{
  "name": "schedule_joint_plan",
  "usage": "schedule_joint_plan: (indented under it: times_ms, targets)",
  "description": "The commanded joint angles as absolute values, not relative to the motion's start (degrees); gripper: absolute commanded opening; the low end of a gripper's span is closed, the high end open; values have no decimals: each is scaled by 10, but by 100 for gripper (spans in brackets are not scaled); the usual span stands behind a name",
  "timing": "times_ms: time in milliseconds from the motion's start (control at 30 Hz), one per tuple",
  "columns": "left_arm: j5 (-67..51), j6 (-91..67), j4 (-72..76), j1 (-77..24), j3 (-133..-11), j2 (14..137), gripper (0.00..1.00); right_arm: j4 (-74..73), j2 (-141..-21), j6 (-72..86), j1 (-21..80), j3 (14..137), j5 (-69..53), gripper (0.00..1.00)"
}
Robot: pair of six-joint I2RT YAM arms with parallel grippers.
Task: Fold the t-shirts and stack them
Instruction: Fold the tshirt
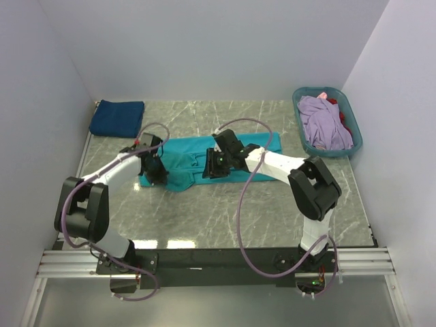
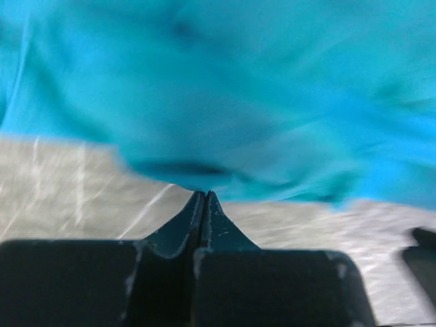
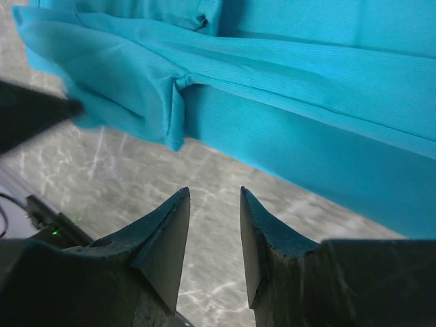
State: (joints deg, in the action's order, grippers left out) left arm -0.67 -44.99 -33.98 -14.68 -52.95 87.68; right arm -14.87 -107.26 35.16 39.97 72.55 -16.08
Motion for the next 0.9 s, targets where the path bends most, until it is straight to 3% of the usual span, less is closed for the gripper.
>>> schedule_joint_plan:
  times_ms: [0, 300, 633, 733, 867]
  targets:
    - [-2, -425, -348, -143, -613, 902, 1, -174, -1010, 319, 397, 711, -98, 43]
    - [28, -396, -359, -120, -794, 1014, 1, -210, -941, 284, 396, 667, -25, 43]
    - [20, -408, -331, -94, -861, 1080, 1, -226, -918, 274, 381, 652, -4, 43]
    - [21, -410, -322, -93, -865, 1095, 3, -228, -919, 272, 375, 651, -1, 43]
    - [18, -410, -307, -93, -864, 1107, 14, -237, -919, 267, 370, 652, 14, 43]
